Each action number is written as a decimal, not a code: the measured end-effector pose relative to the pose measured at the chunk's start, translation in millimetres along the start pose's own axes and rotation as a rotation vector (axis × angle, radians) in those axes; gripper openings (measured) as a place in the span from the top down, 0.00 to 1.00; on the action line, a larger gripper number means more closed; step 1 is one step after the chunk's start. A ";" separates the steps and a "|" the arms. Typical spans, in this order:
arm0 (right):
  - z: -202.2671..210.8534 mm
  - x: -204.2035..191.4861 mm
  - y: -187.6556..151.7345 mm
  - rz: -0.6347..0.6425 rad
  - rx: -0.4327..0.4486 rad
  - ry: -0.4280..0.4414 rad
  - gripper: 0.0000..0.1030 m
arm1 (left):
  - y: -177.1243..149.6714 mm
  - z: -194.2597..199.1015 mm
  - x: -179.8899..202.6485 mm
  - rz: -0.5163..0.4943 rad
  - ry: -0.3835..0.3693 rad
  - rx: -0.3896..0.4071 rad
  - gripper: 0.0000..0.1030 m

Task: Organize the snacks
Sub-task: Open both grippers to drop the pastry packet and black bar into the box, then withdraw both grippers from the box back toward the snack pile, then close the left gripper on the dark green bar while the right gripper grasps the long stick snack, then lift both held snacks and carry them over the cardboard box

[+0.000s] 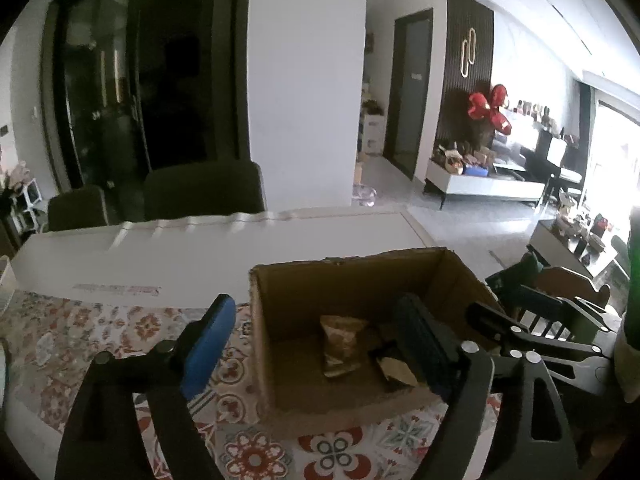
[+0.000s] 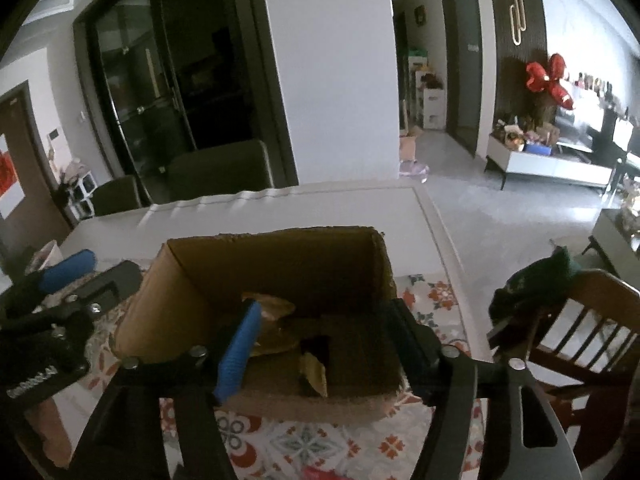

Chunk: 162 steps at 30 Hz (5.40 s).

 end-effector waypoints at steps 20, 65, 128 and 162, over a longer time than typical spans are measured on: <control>102.0 -23.2 -56.6 -0.008 0.095 0.014 0.35 | -46.8 118.7 2.0 -0.033 -0.025 0.073 0.14; 91.4 -32.4 -222.7 -0.121 -0.219 -0.050 0.43 | -223.2 95.2 -15.9 0.038 -0.071 -0.278 0.27; 132.6 -22.4 -181.8 -0.144 -0.076 -0.003 0.83 | -174.1 126.6 19.7 0.086 -0.112 -0.163 0.57; 101.6 -25.9 -28.0 -0.069 0.141 0.121 0.83 | -23.4 87.1 13.3 -0.008 -0.082 0.064 0.57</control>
Point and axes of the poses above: each gripper's, at about its wrist camera, not at the fingertips, and z roughly against the way its jaws point, x to its right, y to its top, the point moved 2 cm from there along -z, roughly the way its jaws point, and after that the axes turned 15 degrees about x, right-handed, at the moved point
